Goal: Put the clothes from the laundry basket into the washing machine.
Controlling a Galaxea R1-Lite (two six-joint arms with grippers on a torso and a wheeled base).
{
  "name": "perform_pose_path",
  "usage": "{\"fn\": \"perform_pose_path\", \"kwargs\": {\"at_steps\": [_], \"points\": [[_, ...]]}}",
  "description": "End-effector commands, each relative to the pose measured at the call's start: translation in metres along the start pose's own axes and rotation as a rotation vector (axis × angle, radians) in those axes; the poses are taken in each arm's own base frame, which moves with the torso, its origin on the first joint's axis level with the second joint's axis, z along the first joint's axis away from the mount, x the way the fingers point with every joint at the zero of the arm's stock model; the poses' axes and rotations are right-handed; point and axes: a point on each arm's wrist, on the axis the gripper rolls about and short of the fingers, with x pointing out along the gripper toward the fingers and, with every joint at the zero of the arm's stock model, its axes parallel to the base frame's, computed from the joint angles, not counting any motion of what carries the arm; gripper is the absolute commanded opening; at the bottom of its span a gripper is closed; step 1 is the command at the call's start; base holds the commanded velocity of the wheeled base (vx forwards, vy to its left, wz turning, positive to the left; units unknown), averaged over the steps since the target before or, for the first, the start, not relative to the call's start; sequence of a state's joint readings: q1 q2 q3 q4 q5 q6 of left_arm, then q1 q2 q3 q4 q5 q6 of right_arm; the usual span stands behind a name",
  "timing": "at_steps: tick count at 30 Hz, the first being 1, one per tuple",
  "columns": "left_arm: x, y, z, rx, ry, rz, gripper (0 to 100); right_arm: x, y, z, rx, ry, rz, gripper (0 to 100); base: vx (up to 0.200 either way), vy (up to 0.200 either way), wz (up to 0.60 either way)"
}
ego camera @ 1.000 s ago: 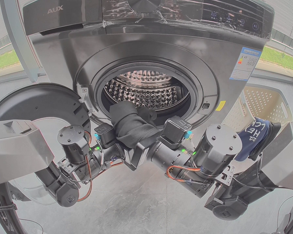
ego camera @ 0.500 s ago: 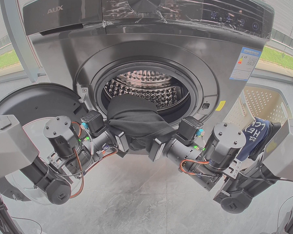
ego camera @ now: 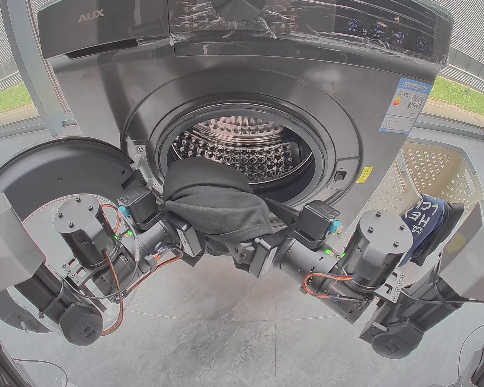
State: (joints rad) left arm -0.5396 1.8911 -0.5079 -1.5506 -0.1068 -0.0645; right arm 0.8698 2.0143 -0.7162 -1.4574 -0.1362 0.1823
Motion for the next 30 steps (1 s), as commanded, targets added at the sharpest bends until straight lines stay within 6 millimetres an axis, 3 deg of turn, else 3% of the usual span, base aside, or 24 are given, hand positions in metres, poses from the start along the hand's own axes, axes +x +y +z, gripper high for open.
{"fn": "perform_pose_path", "kwargs": {"at_steps": [1, 6, 11, 17, 30], "points": [[-0.030, -0.003, 0.006, -0.004, 0.028, 0.024, 0, -0.060, -0.007, 0.013, -0.027, 0.077, -0.006, 100, 0.000, 0.000, 0.00], [-0.035, -0.003, 0.006, -0.008, 0.037, 0.025, 0, -0.107, -0.016, 0.019, -0.034, 0.139, -0.019, 100, 0.000, 0.000, 0.00], [-0.038, -0.003, 0.004, -0.009, 0.051, 0.027, 0, -0.124, -0.030, 0.010, -0.065, 0.206, -0.074, 100, 0.000, 0.000, 0.00], [-0.045, -0.004, 0.003, 0.003, 0.066, 0.024, 0, -0.123, -0.060, -0.005, -0.068, 0.274, -0.186, 100, 0.000, 0.000, 0.00], [-0.054, -0.009, -0.006, -0.006, 0.116, 0.005, 0, -0.122, -0.062, -0.012, -0.062, 0.306, -0.185, 100, 0.031, 0.000, 0.00]]}}
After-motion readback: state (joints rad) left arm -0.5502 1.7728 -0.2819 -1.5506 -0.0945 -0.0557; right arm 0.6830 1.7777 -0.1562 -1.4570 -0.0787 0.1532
